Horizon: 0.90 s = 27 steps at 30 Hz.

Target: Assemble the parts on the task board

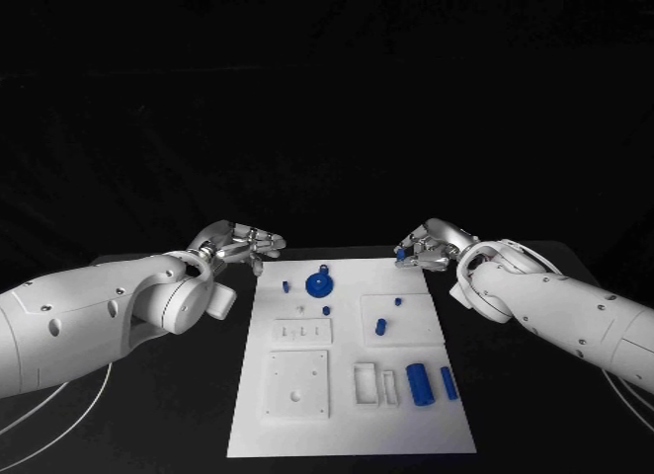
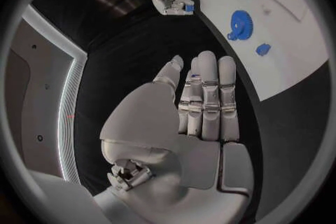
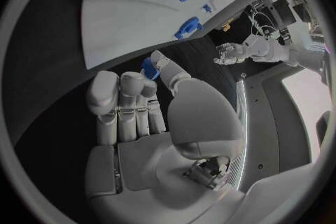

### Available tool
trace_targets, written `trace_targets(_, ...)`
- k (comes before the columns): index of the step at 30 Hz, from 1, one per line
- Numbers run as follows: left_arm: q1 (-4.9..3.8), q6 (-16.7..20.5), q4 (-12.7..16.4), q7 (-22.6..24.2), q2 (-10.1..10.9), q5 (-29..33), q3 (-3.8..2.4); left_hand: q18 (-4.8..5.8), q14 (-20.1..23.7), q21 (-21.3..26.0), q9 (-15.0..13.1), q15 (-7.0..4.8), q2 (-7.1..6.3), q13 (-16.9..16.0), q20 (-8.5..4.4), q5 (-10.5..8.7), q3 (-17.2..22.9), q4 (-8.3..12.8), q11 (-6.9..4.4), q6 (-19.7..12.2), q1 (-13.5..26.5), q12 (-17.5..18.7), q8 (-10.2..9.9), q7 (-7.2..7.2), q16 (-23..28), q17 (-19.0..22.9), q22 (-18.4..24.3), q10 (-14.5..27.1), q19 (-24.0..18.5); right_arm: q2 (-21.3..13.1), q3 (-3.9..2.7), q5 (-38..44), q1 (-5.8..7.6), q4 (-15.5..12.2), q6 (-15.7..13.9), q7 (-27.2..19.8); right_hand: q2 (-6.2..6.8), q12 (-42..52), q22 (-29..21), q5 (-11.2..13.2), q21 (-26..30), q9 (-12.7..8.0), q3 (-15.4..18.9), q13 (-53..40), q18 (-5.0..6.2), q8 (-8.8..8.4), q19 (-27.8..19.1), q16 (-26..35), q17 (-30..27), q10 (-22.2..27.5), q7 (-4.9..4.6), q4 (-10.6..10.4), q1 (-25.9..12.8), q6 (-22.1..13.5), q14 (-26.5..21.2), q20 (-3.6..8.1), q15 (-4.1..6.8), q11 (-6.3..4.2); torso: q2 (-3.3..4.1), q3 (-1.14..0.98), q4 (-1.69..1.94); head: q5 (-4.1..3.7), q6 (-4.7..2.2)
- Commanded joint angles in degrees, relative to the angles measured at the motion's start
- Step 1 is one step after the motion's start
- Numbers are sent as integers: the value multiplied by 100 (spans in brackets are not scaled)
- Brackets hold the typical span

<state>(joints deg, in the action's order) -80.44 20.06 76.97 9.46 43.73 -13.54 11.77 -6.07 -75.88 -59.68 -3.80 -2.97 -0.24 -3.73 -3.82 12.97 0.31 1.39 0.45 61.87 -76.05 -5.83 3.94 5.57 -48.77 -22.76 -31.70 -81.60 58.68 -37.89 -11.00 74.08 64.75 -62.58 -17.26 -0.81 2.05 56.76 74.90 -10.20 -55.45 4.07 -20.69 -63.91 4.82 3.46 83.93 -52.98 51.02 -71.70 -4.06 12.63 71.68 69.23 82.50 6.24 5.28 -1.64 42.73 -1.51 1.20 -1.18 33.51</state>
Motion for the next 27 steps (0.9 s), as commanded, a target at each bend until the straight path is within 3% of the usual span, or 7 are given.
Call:
trace_targets(1,-87,-657,-85,-895,-122,-198,-12,90,-69,-45,-32,-72,-13,-54,-70,-42,-208,-279,-87,135,343,-190,4,-82,-249,-179,-27,-308,32,14,-1,301,64,-274,-26,486,30,-14,666,47,27,97,-52,-5,-29,19,290,-2,1,-3,41,-4,34,117,5,41,27,-25,-30,18,-37,47,-25)
trace_targets(2,-114,-749,-111,-1059,-159,-138,-13,122,8,-25,-35,-59,15,-63,-76,-81,-332,-513,-68,151,621,-238,-11,-85,-312,-255,-25,-306,-6,29,-1,328,79,-346,-20,525,51,-20,668,58,29,98,-99,-9,-36,19,291,7,1,-3,41,-7,23,115,9,42,26,-24,-32,21,-42,62,-38)
trace_targets(3,-133,-813,-129,-1174,-190,-121,-13,156,71,-22,-45,-65,13,-89,-85,-105,-396,-586,-68,173,683,-337,-14,-91,-415,-370,-40,-270,-43,45,-1,351,90,-397,-18,558,51,-20,668,58,29,98,-99,-9,-36,19,291,7,1,-3,41,-7,23,115,9,42,26,-24,-40,24,-52,80,-49)
trace_targets(14,-315,-1296,-391,-1924,-615,-793,-17,244,-9,-10,-713,-182,-38,-228,-206,-284,-433,-962,-204,735,1012,-872,42,-300,-814,-702,-94,-398,16,287,6,857,136,-846,-11,893,70,-26,673,126,13,97,-139,-8,-37,19,299,8,6,-7,40,0,32,116,11,43,28,-24,-58,23,-47,128,-68)
trace_targets(20,-338,-1311,-439,-2148,-797,-1046,-18,305,-45,22,-1870,-243,-240,-288,-275,-300,-243,-1116,-269,899,1151,-1023,41,-403,-939,-858,-132,-439,63,426,24,1016,138,-982,24,1075,86,-32,671,131,24,96,-184,-9,-37,19,297,18,3,-4,36,3,38,114,7,43,28,-22,-43,27,-56,130,-81)
trace_targets(24,-343,-1248,-465,-2274,-908,-1180,-19,314,-75,25,-2541,-250,-291,-306,-287,-261,-151,-1135,-299,889,1194,-1065,9,-449,-939,-899,-174,-443,88,507,36,1104,139,-1050,90,1186,88,-32,672,146,23,96,-194,-9,-38,19,299,22,1,-6,36,4,32,115,7,43,27,-22,-42,20,-55,135,-74)
trace_targets(27,-344,-1210,-476,-2371,-987,-1299,-21,314,-88,34,-2856,-261,-352,-322,-292,-259,-117,-1179,-298,878,1232,-1096,-3,-466,-944,-925,-208,-454,92,559,58,1170,139,-1098,267,1241,96,-45,672,150,21,94,-199,-1,-41,17,300,24,0,2,35,6,24,105,8,42,26,-21,-40,25,-53,122,-73)
